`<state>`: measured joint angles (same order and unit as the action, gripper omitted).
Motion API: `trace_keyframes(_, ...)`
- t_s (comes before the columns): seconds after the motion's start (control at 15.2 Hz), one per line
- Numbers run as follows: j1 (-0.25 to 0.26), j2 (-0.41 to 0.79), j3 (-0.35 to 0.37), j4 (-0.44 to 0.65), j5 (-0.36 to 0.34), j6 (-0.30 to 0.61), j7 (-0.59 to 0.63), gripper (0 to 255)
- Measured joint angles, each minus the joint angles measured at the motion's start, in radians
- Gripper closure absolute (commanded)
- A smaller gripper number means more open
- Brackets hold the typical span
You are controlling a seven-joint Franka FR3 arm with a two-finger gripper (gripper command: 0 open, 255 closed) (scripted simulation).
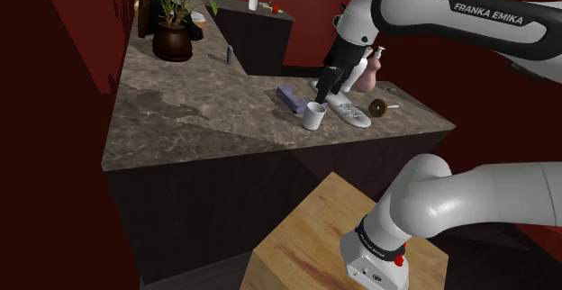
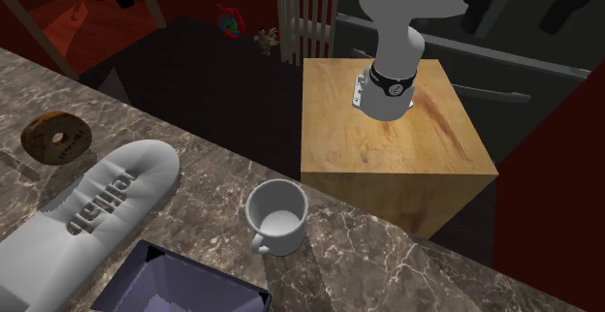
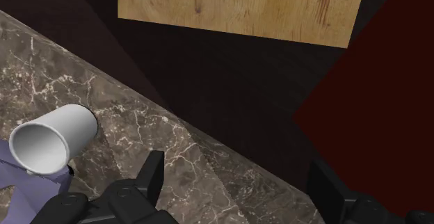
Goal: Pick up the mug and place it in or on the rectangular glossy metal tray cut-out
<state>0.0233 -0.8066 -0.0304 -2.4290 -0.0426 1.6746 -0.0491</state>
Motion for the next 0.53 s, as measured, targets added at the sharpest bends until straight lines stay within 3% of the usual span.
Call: trace_keyframes(0.53, -0.042, 0.148, -0.083, -0.009, -0.059, 0.129, -0.069, 0)
